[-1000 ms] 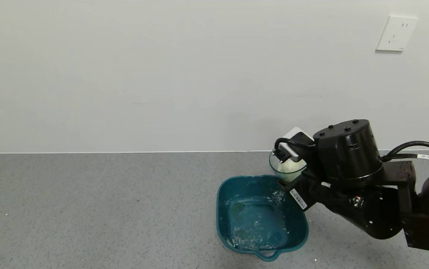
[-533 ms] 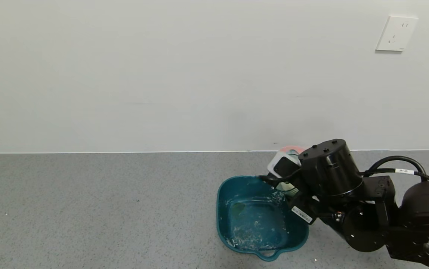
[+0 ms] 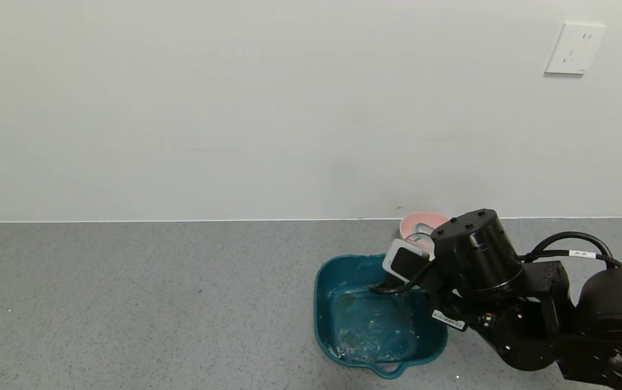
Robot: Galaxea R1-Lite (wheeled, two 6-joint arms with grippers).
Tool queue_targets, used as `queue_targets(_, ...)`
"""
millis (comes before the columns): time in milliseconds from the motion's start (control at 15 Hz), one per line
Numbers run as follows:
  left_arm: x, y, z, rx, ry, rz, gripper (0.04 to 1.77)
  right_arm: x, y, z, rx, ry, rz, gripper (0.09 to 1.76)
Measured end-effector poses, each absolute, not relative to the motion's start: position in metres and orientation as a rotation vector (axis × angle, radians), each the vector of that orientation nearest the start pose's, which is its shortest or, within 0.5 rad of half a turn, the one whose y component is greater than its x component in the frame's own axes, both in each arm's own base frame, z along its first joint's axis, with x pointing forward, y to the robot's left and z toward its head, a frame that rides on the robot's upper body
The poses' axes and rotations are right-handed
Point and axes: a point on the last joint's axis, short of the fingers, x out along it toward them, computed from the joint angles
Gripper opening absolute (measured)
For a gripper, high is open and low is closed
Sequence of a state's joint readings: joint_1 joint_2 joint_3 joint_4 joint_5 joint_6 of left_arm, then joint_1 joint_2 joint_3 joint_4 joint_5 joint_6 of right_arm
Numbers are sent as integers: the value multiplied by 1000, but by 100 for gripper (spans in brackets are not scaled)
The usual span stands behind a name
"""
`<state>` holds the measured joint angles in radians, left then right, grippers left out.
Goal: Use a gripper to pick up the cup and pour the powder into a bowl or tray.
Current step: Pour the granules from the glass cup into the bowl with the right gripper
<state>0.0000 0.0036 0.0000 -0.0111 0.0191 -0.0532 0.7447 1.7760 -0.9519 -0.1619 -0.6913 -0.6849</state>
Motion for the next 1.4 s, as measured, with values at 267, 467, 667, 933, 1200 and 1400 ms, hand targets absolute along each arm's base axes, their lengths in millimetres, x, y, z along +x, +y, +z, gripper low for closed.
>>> queue_targets(267, -23, 0, 77, -53, -8, 19, 172, 243, 199, 159, -1260, 455, 255, 135)
queue_targets(467, -23, 0, 77, -53, -8, 19, 172, 246, 197, 160, -1361, 449, 272, 135)
queue_targets(667, -23, 0, 77, -53, -8, 19, 172, 248, 194, 160, -1454, 449, 287, 135)
queue_targets(933, -23, 0, 77, -53, -8, 19, 172, 249, 192, 161, -1574, 459, 268, 135)
queue_targets(1200, -23, 0, 77, -53, -8, 19, 172, 250, 193, 162, -1683, 449, 282, 134)
queue_targets(1400, -23, 0, 77, -53, -8, 19, 172, 251, 197, 163, -1721, 439, 295, 134)
